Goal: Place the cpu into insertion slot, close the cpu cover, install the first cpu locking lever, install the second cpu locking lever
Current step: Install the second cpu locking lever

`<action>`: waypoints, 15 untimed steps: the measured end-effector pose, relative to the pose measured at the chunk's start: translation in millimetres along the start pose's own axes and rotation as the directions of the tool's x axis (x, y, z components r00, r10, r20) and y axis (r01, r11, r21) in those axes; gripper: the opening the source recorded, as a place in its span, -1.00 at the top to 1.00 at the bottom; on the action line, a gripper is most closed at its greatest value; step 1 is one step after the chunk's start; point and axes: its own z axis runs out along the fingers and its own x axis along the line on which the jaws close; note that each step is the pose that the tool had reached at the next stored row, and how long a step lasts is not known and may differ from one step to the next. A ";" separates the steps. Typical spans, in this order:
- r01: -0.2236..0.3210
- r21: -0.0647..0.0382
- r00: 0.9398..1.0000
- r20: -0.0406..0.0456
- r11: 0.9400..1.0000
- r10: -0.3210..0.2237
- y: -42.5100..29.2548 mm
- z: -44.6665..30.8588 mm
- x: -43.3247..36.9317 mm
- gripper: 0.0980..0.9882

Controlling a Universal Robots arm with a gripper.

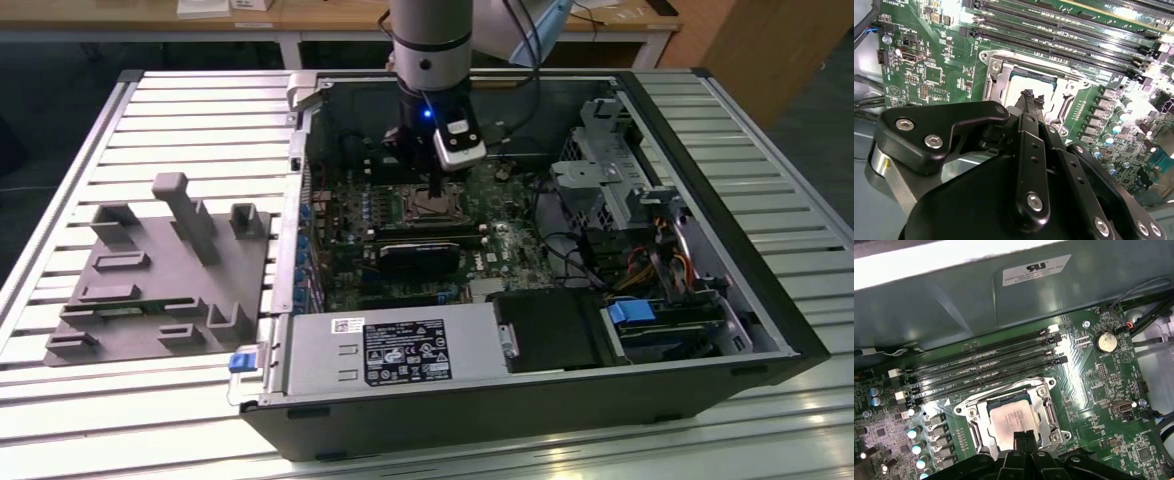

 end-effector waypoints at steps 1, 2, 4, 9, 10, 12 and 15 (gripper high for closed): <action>0.000 0.000 1.000 0.000 1.000 0.000 -0.5 0.0 -0.2 0.98; 0.000 0.000 1.000 0.000 1.000 0.000 -0.9 0.0 -0.3 0.98; 0.000 0.000 1.000 0.000 1.000 0.000 -1.7 0.0 -0.5 0.98; 0.000 0.000 1.000 0.000 1.000 0.000 -4.2 -0.1 -1.4 0.98; 0.000 0.000 1.000 0.000 1.000 0.000 -4.7 -0.1 -1.5 0.98; 0.000 0.000 1.000 0.000 1.000 0.000 -5.8 -0.1 -1.9 0.98; 0.000 0.000 1.000 0.000 1.000 0.000 -7.5 -0.2 -2.4 0.98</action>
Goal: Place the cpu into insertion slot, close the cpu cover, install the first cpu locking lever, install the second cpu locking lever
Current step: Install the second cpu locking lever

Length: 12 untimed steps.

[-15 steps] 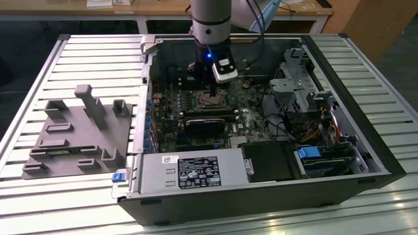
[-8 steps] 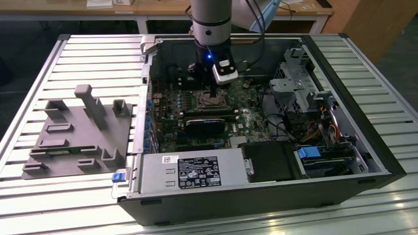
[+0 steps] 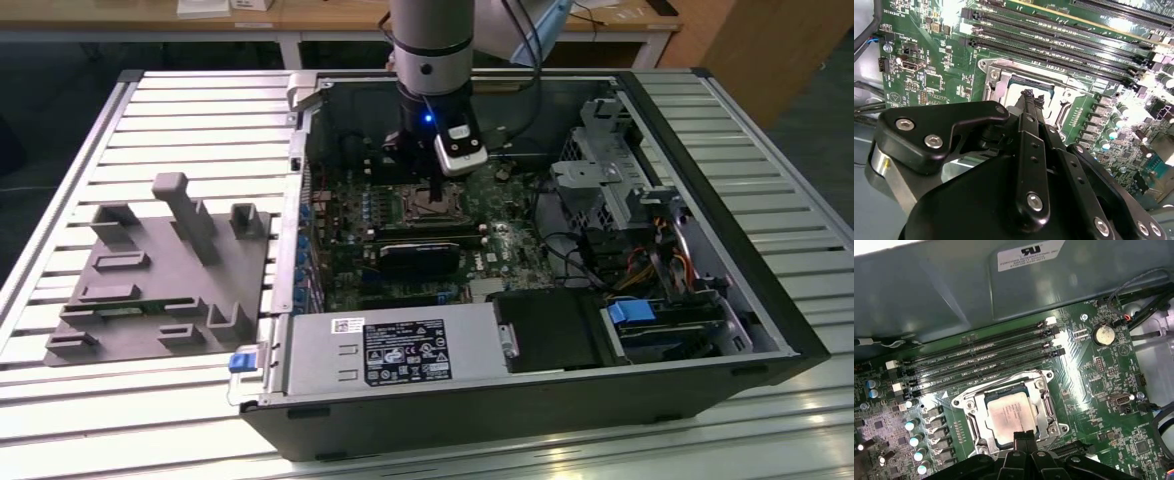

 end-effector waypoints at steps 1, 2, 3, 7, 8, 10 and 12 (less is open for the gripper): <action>0.000 0.000 1.000 0.000 1.000 0.000 -0.8 0.0 -0.3 0.98; 0.000 0.000 1.000 0.000 1.000 0.000 -1.7 0.0 -0.6 0.98; 0.000 0.000 1.000 0.000 1.000 0.000 -2.7 0.0 -1.0 0.98; 0.000 0.000 1.000 0.000 1.000 0.000 -7.5 -0.1 -2.9 0.98; 0.000 0.000 1.000 0.000 1.000 0.000 -8.5 -0.1 -3.3 0.98; 0.000 0.000 1.000 0.000 1.000 0.000 -10.3 -0.2 -3.9 0.98; 0.000 0.000 1.000 0.000 1.000 0.000 -10.6 -0.2 -4.0 0.98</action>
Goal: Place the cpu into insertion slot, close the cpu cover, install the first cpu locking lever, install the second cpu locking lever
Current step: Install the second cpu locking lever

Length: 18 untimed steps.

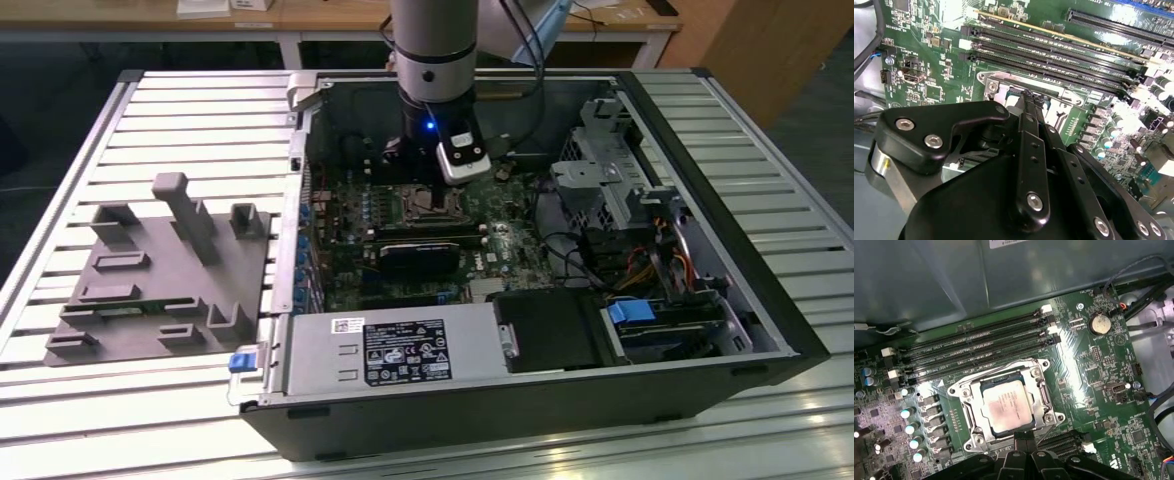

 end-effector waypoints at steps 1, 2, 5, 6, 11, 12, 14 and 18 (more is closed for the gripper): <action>0.000 0.000 1.000 0.000 1.000 0.000 -0.1 -0.4 -0.1 0.98; 0.000 0.000 1.000 0.000 1.000 0.000 -0.2 -1.2 -0.2 0.98; 0.000 -0.001 1.000 0.000 1.000 0.000 0.0 -5.9 -0.6 0.98; 0.000 -0.001 1.000 0.000 1.000 0.000 0.1 -7.4 -0.7 0.98; 0.000 -0.001 1.000 0.000 1.000 0.000 -1.8 -9.0 -1.8 0.98; 0.000 -0.001 1.000 0.000 1.000 0.000 -3.0 -9.0 -2.2 0.98; 0.000 -0.001 1.000 0.000 1.000 0.000 -5.9 -9.1 -3.3 0.98; 0.000 -0.001 1.000 0.000 1.000 0.000 -13.2 -9.2 -6.0 0.98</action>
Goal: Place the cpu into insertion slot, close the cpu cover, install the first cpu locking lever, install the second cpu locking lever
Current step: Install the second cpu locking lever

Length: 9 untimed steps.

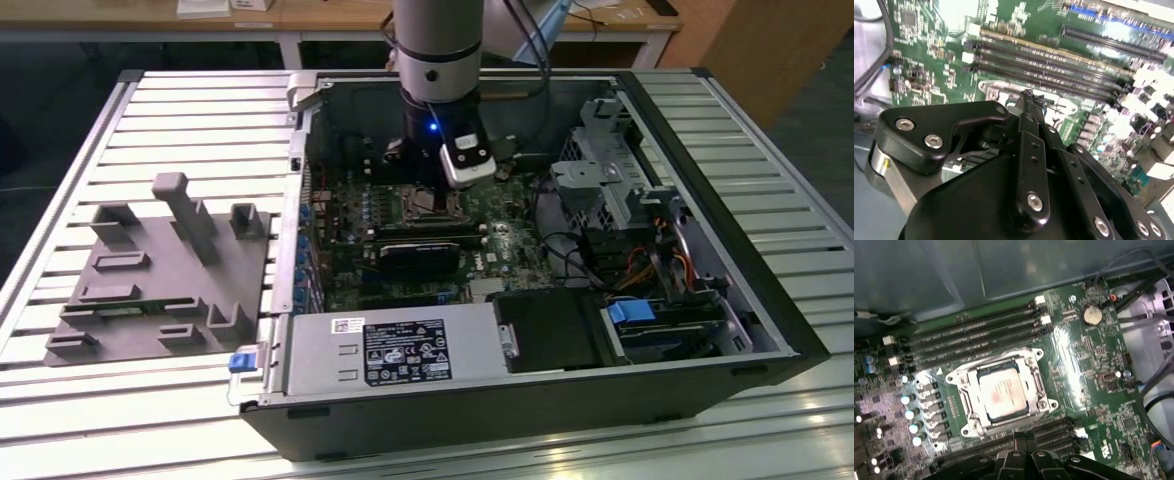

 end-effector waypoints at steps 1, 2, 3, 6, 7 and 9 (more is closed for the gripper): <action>0.000 0.000 1.000 0.000 1.000 0.000 -2.0 -0.1 -0.6 0.98; 0.000 0.000 1.000 0.000 1.000 0.000 -3.6 -0.1 -1.2 0.98; 0.000 0.000 1.000 0.000 1.000 0.000 -4.9 0.0 -1.6 0.98; 0.017 -0.002 1.000 -0.001 1.000 -0.017 -6.4 1.1 -1.2 0.98; 0.030 -0.003 1.000 -0.002 1.000 -0.030 -6.5 1.4 -0.9 0.98; 0.058 -0.005 0.998 -0.003 0.998 -0.058 -6.8 2.2 -0.4 0.98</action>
